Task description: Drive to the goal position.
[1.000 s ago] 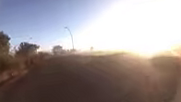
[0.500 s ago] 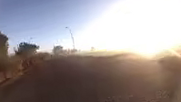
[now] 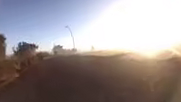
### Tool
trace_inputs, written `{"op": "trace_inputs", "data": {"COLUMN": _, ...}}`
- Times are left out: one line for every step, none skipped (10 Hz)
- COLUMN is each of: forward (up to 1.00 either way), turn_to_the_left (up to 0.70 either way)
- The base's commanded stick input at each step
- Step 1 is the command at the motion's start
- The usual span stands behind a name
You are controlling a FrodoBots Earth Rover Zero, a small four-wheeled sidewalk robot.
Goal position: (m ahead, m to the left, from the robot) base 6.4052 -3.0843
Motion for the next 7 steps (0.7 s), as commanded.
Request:
{"op": "trace_inputs", "data": {"forward": 0.7, "turn_to_the_left": -0.21}}
{"op": "trace_inputs", "data": {"forward": 0.7, "turn_to_the_left": -0.35}}
{"op": "trace_inputs", "data": {"forward": 0.7, "turn_to_the_left": -0.35}}
{"op": "trace_inputs", "data": {"forward": 0.7, "turn_to_the_left": -0.35}}
{"op": "trace_inputs", "data": {"forward": 0.7, "turn_to_the_left": -0.35}}
{"op": "trace_inputs", "data": {"forward": 0.7, "turn_to_the_left": -0.35}}
{"op": "trace_inputs", "data": {"forward": 0.7, "turn_to_the_left": -0.35}}
